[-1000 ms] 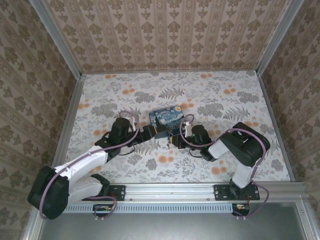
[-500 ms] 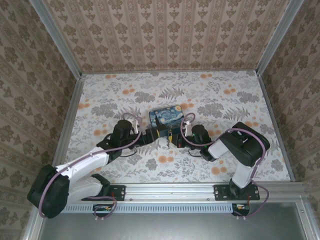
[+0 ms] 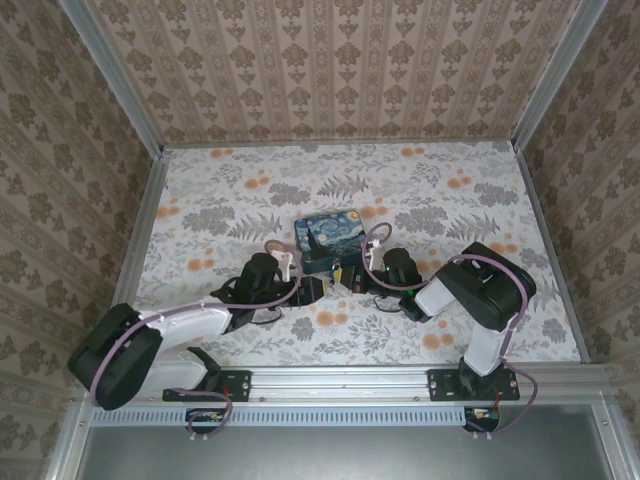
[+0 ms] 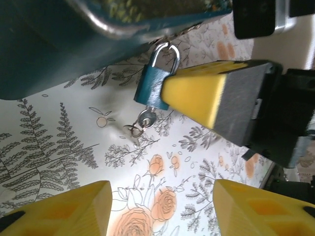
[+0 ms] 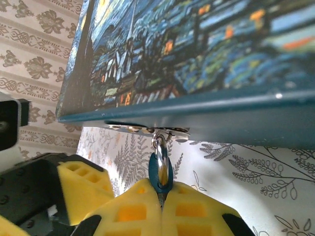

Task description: Unlock a padlock with a key

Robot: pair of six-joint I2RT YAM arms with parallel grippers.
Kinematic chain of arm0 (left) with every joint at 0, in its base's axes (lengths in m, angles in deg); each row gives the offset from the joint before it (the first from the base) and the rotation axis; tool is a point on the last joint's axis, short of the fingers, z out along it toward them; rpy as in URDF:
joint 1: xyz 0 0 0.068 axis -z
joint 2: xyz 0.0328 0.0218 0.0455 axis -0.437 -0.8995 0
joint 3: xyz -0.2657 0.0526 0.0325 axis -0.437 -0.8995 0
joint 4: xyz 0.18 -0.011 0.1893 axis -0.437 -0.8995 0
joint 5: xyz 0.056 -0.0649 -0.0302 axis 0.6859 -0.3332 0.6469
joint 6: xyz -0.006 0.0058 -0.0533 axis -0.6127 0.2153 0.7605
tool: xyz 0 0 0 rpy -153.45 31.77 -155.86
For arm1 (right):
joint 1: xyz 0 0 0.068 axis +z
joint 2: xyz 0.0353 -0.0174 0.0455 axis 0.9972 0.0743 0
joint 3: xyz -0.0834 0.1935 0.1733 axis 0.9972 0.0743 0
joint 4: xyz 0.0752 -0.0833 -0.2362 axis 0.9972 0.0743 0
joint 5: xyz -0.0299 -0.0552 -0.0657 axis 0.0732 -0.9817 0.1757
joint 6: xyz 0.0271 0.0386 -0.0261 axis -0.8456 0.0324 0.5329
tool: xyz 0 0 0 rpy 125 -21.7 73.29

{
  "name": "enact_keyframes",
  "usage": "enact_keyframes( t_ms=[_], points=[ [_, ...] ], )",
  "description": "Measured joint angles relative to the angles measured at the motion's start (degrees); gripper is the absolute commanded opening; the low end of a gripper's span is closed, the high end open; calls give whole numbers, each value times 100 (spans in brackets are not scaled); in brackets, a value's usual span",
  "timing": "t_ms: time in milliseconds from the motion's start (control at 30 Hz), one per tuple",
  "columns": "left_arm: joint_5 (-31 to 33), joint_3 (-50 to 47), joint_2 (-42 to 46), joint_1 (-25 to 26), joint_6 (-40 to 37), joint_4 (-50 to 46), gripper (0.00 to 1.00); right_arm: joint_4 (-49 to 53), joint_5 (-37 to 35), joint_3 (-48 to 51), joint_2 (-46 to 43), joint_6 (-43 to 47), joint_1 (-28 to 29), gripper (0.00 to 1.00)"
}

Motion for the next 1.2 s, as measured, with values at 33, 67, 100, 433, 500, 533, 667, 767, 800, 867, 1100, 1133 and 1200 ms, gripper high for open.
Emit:
enact_keyframes(
  t_ms=[33,67,100,433,500,533,667,767,800,867,1100,1133,1200],
  points=[
    [15,-33,-94,9,2,133,53,-44,26,0,22,-42,0,0],
    [31,-52,-188,31,7,256,52,-74,39,0,42,-94,0,0],
    [37,-63,-291,35,24,387,51,-74,76,2,70,-164,0,0],
    [129,-133,-1191,46,282,1718,45,-85,232,2,208,-472,0,0],
    [131,-136,-1344,46,350,1917,43,-94,234,2,212,-514,0,0],
    [140,-136,-1421,46,378,2017,43,-111,234,2,223,-531,0,0],
    [146,-168,-1694,63,511,2391,40,-199,245,2,271,-573,0,0],
    [144,-186,-1912,85,601,2662,38,-243,247,2,297,-577,0,0],
    [142,-190,-1993,98,643,2787,37,-247,247,2,297,-579,0,0],
    [146,-195,-2129,105,695,3034,35,-251,247,2,297,-597,0,0],
    [168,-197,-2564,109,835,3836,25,-262,221,2,304,-634,-24,0],
    [166,-197,-2594,109,839,3895,25,-278,219,2,310,-645,-33,0],
    [168,-203,-2629,109,844,3963,22,-295,219,2,315,-667,-35,0]
  ],
)
